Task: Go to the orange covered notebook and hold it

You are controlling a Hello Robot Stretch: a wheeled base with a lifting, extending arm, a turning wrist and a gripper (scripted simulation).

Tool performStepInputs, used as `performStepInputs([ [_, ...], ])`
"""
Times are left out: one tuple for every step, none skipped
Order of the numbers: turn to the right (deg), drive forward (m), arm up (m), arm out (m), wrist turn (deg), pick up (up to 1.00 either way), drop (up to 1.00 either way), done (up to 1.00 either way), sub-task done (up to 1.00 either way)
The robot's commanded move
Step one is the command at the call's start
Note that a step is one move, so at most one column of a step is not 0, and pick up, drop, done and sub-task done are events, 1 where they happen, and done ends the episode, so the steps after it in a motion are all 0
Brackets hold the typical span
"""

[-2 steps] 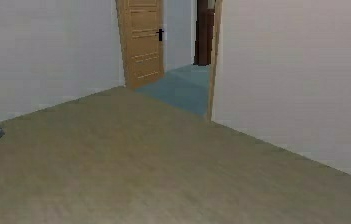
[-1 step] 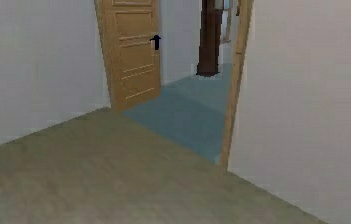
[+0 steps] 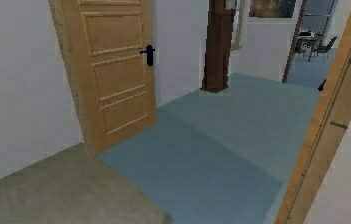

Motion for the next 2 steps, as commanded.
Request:
performStepInputs([
  [-3.0, 0.0, 0.0, 0.0, 0.0, 0.0, 0.0, 0.0, 0.0],
  [0.0, 0.8, 0.0, 0.0, 0.0, 0.0, 0.0, 0.0, 0.0],
])
